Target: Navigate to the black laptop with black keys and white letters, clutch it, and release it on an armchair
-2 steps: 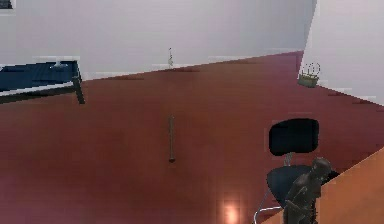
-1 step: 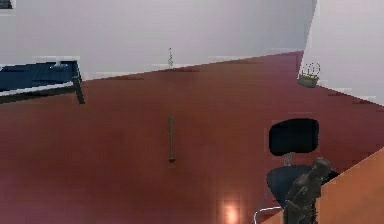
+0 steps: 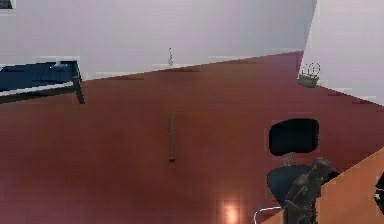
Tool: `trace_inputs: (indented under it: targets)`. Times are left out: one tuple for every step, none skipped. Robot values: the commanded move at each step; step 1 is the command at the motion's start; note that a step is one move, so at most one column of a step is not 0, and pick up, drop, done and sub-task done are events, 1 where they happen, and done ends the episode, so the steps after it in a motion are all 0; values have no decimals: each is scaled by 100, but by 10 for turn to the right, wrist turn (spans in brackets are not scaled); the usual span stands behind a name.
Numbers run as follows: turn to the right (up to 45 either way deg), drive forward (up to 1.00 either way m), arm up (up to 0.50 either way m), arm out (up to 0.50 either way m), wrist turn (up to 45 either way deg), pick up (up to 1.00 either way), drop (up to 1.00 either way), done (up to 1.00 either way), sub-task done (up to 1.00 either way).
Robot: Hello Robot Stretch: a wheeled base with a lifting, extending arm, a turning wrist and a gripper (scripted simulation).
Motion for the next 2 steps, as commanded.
trace_inputs:
  targets:
    - [0,0,0,0,-300,0,0,0,0]
    - [0,0,0,-22,0,0,0,0,0]
